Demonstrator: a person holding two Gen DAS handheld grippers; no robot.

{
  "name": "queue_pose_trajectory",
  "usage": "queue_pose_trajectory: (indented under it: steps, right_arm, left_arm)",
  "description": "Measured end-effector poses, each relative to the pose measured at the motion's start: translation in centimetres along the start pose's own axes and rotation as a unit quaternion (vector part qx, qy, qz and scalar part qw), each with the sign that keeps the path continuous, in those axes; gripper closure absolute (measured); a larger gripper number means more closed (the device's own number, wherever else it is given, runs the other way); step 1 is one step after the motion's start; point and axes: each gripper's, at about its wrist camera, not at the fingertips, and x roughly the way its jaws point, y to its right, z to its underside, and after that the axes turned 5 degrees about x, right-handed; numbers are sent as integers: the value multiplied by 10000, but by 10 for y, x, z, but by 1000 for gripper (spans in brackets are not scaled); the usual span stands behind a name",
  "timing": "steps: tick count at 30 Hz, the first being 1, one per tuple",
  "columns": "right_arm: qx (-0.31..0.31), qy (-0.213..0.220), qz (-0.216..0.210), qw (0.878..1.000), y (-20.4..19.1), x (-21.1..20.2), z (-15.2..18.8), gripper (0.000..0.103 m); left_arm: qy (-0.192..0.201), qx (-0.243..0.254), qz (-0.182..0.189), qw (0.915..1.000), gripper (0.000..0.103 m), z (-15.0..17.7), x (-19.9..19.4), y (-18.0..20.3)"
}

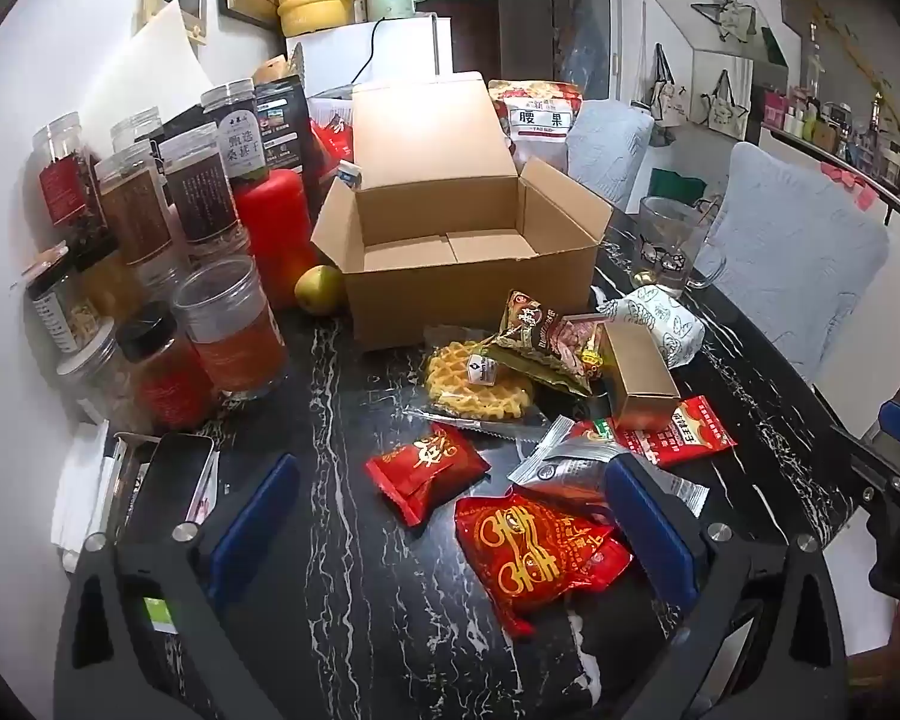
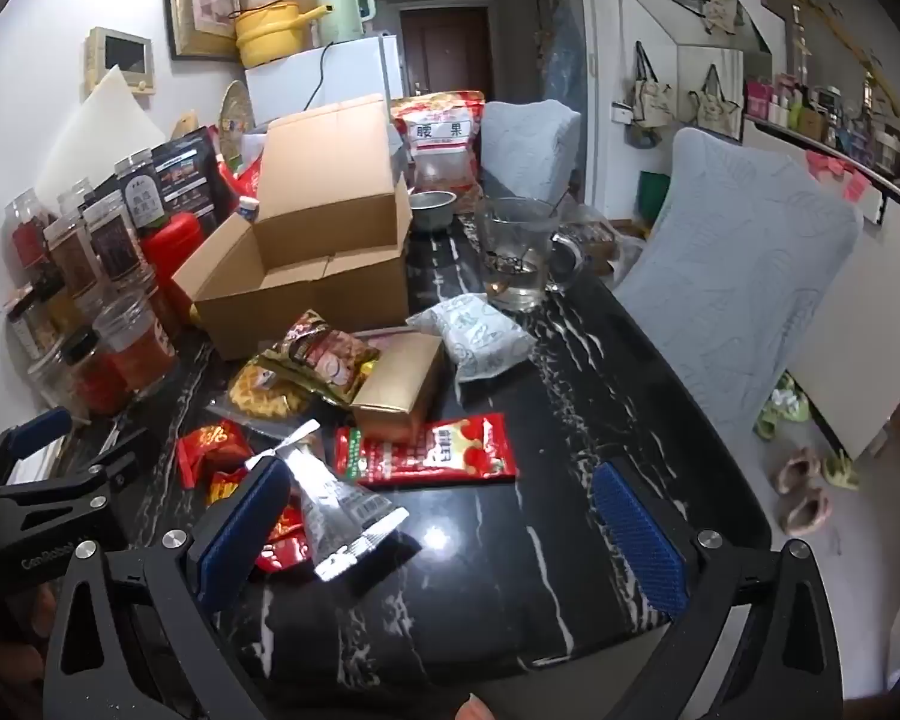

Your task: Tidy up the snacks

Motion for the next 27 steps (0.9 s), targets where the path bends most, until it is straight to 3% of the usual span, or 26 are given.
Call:
queue_pose_trajectory:
  steps: [5, 27]
  right_arm:
    - [0, -21, 14, 10000, 0, 2, 0, 0]
    - [8, -71, 85, 9999, 6, 8, -5, 0]
  left_arm:
    - [-177, -6, 28, 9998, 0, -6, 6, 2]
    - [-33, 2, 288, 9996, 0, -8, 5, 6]
